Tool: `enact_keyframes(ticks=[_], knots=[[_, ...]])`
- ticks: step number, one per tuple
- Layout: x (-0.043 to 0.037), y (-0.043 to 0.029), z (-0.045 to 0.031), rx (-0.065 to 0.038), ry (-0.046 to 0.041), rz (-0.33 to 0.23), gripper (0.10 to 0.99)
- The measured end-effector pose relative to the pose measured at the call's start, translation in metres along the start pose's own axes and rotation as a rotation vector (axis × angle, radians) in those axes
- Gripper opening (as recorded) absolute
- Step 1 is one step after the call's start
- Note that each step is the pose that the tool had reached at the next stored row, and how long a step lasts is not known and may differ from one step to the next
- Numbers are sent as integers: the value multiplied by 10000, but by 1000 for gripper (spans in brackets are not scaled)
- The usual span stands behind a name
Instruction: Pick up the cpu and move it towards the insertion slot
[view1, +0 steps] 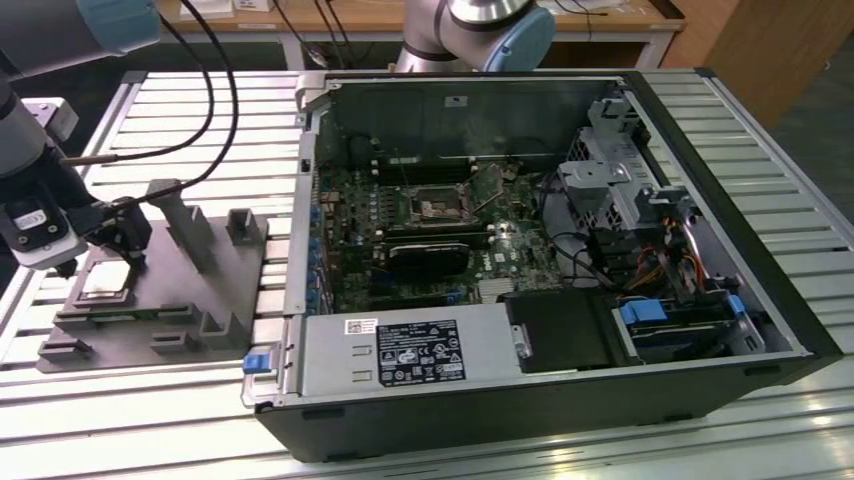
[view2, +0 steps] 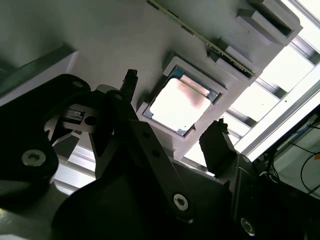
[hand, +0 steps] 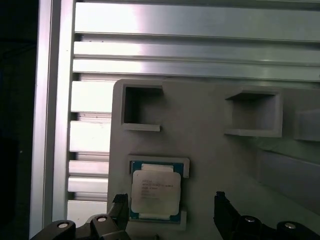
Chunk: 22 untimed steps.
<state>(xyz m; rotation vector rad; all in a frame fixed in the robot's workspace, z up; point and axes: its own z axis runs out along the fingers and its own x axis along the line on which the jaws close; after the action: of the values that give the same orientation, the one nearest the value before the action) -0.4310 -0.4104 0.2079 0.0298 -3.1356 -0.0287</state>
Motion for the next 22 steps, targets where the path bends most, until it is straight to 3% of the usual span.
enact_keyframes(ticks=[22], knots=[[-1, -3, 156, 111, 8, 1, 780]])
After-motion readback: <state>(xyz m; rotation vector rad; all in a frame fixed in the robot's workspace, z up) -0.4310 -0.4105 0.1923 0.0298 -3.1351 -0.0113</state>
